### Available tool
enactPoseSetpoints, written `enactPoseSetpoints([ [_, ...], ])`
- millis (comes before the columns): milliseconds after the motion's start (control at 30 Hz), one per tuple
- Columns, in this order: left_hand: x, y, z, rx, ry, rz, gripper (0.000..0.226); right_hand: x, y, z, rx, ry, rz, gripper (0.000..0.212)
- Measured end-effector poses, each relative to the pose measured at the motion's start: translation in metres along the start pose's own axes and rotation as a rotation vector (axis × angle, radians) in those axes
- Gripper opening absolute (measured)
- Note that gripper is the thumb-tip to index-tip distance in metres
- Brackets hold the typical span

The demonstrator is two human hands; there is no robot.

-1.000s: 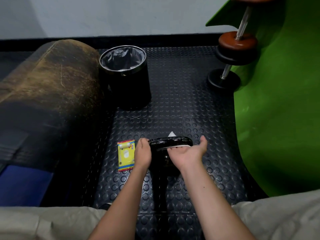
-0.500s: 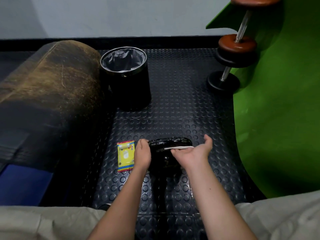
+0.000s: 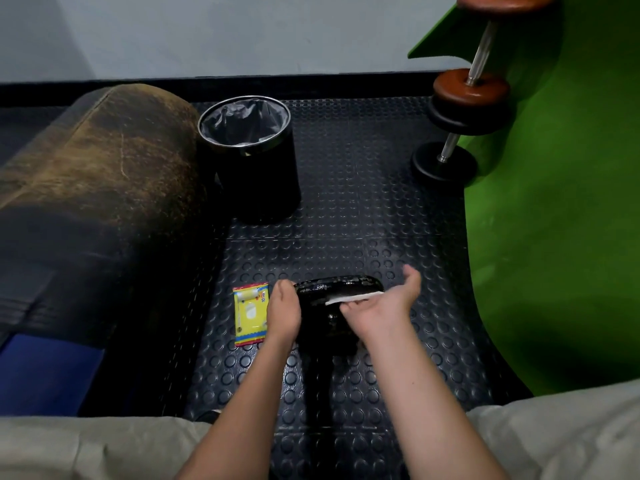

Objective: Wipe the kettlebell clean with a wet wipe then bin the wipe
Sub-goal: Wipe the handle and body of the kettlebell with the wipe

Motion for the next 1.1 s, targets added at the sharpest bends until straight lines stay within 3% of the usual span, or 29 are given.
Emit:
enactPoseSetpoints([
  [133,0.0,0.0,0.0,0.015,-0.005,0.004,0.03,-0.006,0.004,0.0,-0.062,0.115,0.12,0.087],
  [267,0.0,0.002,0.002,0.009,-0.003,-0.007,0.03,-0.013,-0.001,-0.022,-0.025,-0.028,0.191,0.082],
  [400,-0.001,0.003,0.003,0.015,-0.006,0.003,0.029,-0.011,-0.007,-0.031,-0.085,-0.199,0.157,0.082],
  [567,-0.001,0.001,0.003,0.029,-0.015,0.019,0.028,0.003,0.005,-0.002,-0.096,-0.044,0.048,0.092],
  [700,0.0,0.0,0.001,0.022,-0.001,0.028,0.028,-0.008,0.009,-0.001,-0.073,0.093,0.141,0.084],
  [833,0.0,0.002,0.001,0.001,0.027,0.019,0.032,-0.015,0.003,-0.02,-0.058,0.003,0.211,0.079],
  [1000,0.0,0.003,0.002,0.011,0.016,0.006,0.04,-0.009,-0.007,-0.026,-0.167,-0.157,0.167,0.084],
  [1100,0.0,0.003,0.002,0.014,0.034,0.013,0.035,-0.002,-0.009,-0.004,-0.219,-0.068,0.121,0.091],
])
Point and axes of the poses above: each hand's wrist, its own y-axis towards the middle knuckle, its own x-axis out of the back of the hand, z = x × y, the point moved 10 cm from there along y, towards the middle knuckle, and after that the axes turned 3 degrees about -z, right-handed, at the moved point
